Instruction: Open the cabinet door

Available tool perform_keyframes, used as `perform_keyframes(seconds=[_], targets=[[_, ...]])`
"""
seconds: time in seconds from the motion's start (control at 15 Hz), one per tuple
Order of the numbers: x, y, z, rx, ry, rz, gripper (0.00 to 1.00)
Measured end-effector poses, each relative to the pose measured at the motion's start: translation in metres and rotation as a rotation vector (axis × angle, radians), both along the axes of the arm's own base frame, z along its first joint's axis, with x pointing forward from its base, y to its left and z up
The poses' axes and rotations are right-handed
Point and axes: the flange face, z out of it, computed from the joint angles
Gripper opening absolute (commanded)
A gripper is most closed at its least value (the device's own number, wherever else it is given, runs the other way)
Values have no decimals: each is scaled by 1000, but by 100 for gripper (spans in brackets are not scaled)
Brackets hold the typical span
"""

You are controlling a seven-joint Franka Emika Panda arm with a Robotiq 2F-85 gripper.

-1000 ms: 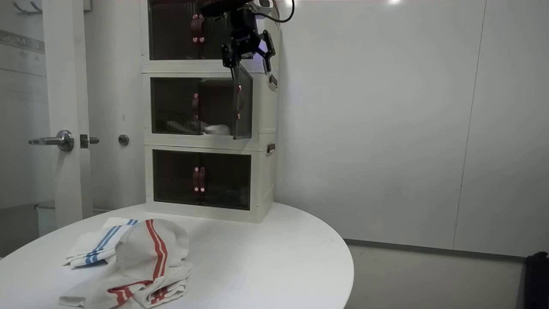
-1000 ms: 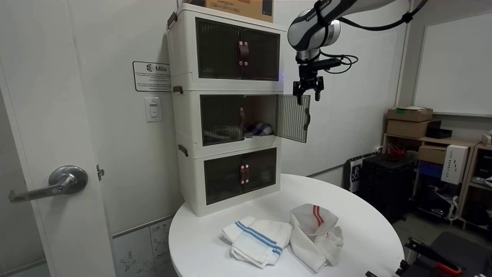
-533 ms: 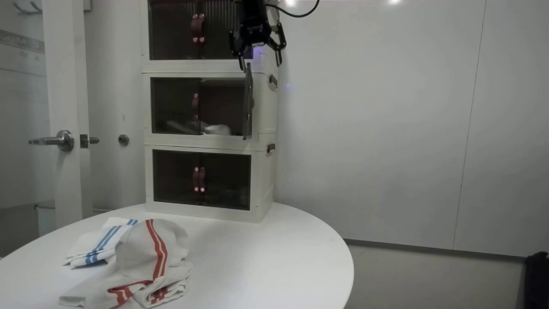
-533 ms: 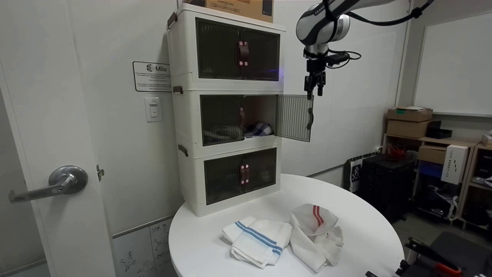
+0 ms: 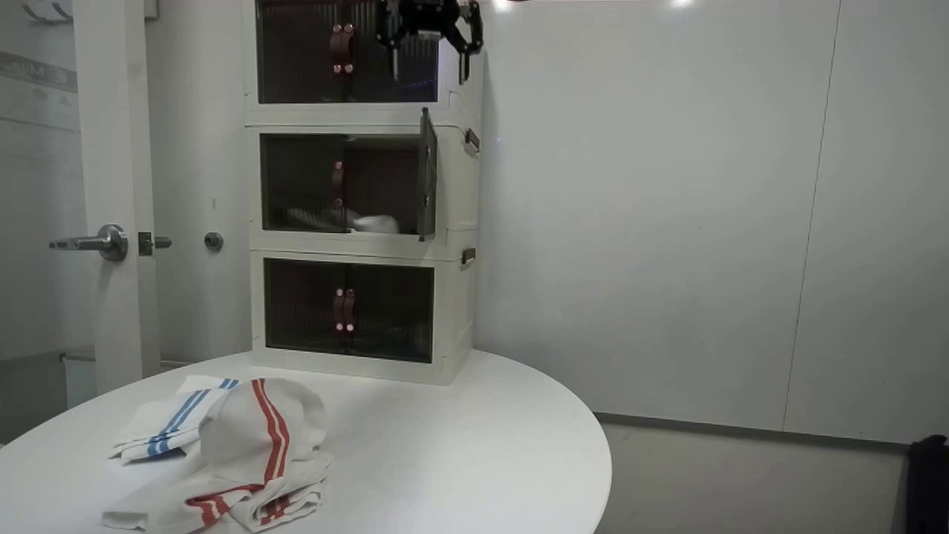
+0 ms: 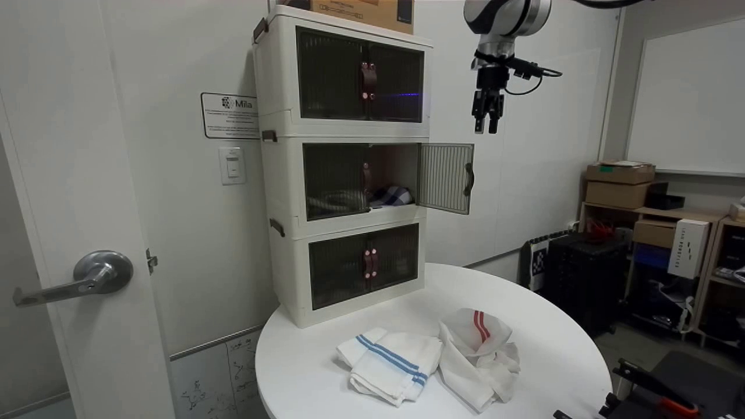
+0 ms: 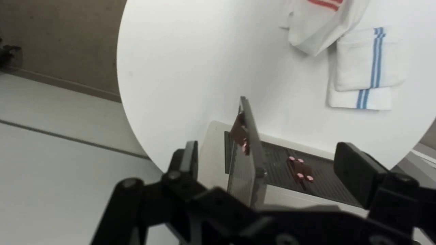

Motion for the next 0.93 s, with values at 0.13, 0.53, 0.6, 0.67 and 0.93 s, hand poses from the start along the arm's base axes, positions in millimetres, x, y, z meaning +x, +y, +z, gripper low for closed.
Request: perform_keyframes(seconds=[0.13, 0.53, 0.6, 0.67, 0.93], targets=[[-29, 7, 23, 70, 55, -17, 100], [-107, 48, 39, 251, 118, -58, 100], [-116, 58, 33, 260, 123, -64, 100], [-123, 67, 26, 263, 124, -68, 100], [-138, 113, -13, 246, 58, -139, 100]])
